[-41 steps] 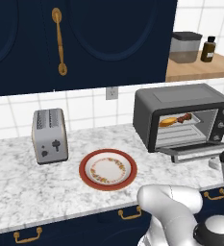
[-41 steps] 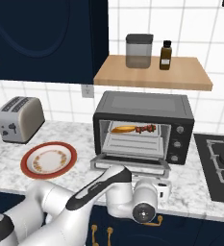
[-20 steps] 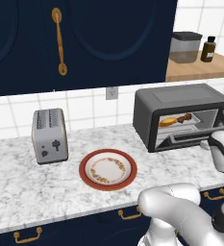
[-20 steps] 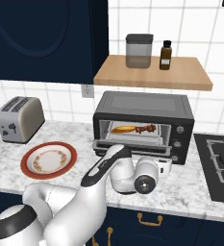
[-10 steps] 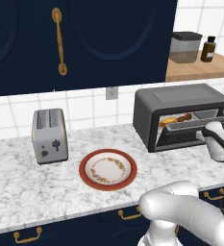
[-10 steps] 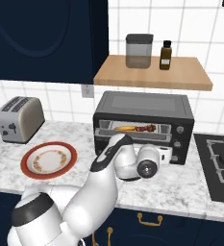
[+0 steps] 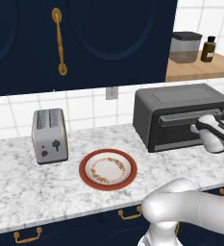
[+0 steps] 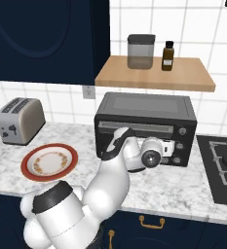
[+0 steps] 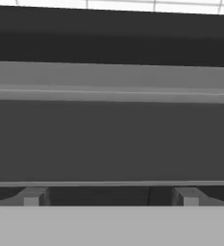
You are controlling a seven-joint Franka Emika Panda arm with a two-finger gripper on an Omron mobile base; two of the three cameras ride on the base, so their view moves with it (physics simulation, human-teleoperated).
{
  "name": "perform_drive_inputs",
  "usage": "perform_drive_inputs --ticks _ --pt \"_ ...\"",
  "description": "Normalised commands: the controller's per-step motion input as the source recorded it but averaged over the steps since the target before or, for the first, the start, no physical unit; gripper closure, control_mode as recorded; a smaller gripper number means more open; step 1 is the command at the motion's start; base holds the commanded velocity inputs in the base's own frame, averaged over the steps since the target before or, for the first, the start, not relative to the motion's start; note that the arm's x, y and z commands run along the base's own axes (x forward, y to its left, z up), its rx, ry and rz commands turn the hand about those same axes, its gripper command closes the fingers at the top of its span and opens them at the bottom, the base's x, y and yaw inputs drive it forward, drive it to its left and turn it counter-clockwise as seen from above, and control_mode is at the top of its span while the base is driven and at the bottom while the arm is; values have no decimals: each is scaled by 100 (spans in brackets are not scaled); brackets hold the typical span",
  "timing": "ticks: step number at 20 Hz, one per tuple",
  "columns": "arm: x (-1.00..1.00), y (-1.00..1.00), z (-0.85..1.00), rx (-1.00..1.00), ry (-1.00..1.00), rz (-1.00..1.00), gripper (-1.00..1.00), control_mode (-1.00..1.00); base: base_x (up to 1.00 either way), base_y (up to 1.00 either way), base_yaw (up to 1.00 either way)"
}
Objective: Pick up the kebab skewer and baguette bread, and place them inside the toaster oven. Close the toaster oven door and start by setting the timer.
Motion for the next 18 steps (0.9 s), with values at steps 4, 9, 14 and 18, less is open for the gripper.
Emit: perform_drive_inputs --ticks 4,9,14,18 --pt "30 0 -8 0 0 0 -100 -100 0 0 0" --pt "-31 -11 0 0 0 0 -100 -100 0 0 0" --pt "-74 -33 0 0 0 -1 -100 -100 0 0 0" --pt "-52 -51 0 1 0 0 -100 -100 0 0 0"
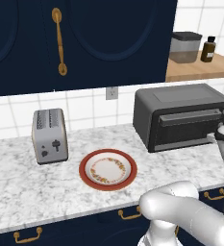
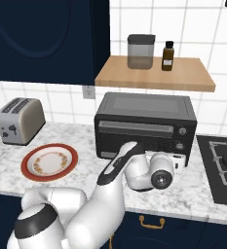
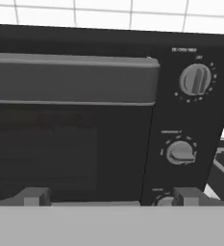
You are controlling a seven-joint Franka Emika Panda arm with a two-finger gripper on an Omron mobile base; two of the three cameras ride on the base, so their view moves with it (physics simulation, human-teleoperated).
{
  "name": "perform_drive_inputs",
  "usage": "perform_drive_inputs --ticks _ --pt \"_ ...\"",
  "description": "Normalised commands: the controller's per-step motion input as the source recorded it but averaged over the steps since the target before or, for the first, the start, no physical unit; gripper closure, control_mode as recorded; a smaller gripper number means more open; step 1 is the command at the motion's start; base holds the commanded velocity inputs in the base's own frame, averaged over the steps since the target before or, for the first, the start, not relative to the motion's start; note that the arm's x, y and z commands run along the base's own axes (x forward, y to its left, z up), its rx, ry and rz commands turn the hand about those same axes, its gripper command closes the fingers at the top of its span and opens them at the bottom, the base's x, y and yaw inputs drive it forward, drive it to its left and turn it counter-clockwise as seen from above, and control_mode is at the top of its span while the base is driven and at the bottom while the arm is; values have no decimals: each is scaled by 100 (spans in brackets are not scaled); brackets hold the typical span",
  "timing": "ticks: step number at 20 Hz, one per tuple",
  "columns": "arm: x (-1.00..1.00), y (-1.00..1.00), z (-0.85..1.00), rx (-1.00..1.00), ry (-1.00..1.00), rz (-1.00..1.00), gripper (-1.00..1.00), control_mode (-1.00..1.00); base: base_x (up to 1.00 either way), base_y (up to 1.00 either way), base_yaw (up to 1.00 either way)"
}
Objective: Pick up the kebab skewer and baguette bread, and place them inside the toaster oven. Close the toaster oven door and start by setting the timer.
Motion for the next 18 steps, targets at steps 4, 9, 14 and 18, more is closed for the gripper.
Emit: perform_drive_inputs --ticks 4,9,14,18 --pt "-24 -49 -6 2 0 0 -100 -100 0 0 0" --pt "-1 -29 -3 0 0 0 -100 -100 0 0 0" --pt "9 -14 0 0 -1 0 -100 -100 0 0 0" --pt "2 -9 -16 0 -1 0 -100 -100 0 0 0"
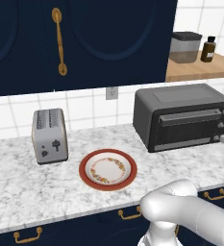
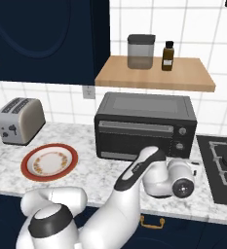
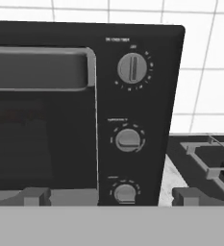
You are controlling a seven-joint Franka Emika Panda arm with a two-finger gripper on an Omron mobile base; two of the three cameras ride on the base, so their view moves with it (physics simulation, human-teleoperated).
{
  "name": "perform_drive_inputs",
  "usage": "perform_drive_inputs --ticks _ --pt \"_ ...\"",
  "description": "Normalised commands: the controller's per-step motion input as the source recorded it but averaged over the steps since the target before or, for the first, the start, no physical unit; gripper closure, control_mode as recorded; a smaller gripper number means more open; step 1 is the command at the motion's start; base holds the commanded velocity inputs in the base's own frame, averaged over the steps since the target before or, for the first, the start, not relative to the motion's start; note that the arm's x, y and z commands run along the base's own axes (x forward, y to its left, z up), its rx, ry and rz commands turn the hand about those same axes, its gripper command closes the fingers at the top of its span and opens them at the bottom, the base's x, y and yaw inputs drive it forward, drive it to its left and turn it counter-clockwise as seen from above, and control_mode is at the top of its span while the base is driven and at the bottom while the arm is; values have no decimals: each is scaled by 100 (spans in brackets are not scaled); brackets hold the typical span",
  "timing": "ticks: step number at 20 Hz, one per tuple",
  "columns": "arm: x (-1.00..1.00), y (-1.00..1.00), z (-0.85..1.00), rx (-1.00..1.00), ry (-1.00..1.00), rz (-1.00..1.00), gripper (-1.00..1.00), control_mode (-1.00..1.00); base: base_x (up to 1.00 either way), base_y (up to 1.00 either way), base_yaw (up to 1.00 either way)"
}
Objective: Pick up the kebab skewer and baguette bread, and place them inside the toaster oven. Close the toaster oven door and start by setting the timer.
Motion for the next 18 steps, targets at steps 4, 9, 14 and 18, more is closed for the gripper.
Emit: perform_drive_inputs --ticks 4,9,14,18 --pt "1 -4 -28 0 0 0 -100 -100 0 0 0" --pt "0 -6 -13 0 0 0 -100 -100 0 0 0" --pt "0 -1 5 1 -5 0 -100 -100 0 0 0" --pt "0 0 4 12 -5 0 -100 -100 0 0 0"
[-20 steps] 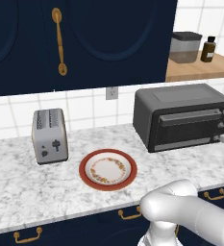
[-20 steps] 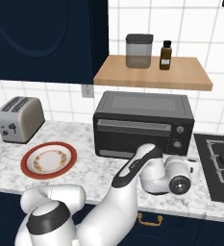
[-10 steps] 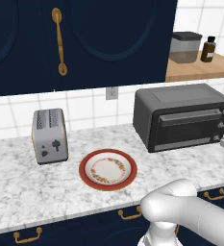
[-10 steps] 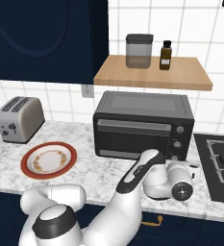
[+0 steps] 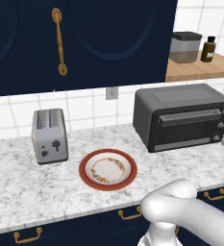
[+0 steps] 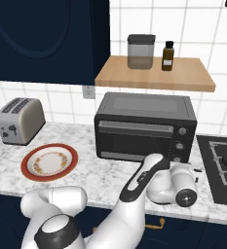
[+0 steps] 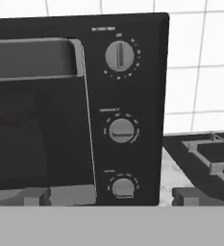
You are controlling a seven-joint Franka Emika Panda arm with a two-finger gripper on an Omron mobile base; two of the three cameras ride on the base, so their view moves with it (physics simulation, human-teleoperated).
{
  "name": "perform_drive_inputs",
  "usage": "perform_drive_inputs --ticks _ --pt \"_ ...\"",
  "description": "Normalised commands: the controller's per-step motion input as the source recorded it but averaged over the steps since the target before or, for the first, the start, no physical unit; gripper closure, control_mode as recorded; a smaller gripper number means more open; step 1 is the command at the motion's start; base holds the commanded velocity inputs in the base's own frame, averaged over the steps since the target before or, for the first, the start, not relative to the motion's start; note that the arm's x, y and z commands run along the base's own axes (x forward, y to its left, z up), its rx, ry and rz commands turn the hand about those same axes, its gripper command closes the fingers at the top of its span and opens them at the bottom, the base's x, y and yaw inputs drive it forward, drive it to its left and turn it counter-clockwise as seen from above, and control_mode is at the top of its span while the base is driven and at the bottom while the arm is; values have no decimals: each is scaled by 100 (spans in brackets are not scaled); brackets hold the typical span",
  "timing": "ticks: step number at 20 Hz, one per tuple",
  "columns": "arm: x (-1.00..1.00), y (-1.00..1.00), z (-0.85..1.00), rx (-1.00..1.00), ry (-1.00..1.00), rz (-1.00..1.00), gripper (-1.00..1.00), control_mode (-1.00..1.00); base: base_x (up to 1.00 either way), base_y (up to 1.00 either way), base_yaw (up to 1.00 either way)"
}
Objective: Pick up the kebab skewer and baguette bread, and place them inside the toaster oven. Close the toaster oven door and start by setting the timer.
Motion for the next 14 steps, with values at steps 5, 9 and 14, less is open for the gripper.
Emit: perform_drive_inputs --ticks 5,9,14 --pt "0 -12 0 31 -5 2 -100 -100 0 0 0" --pt "0 -22 1 33 -13 5 -100 -100 0 0 0" --pt "0 -4 2 15 -5 2 -100 -100 0 0 0"
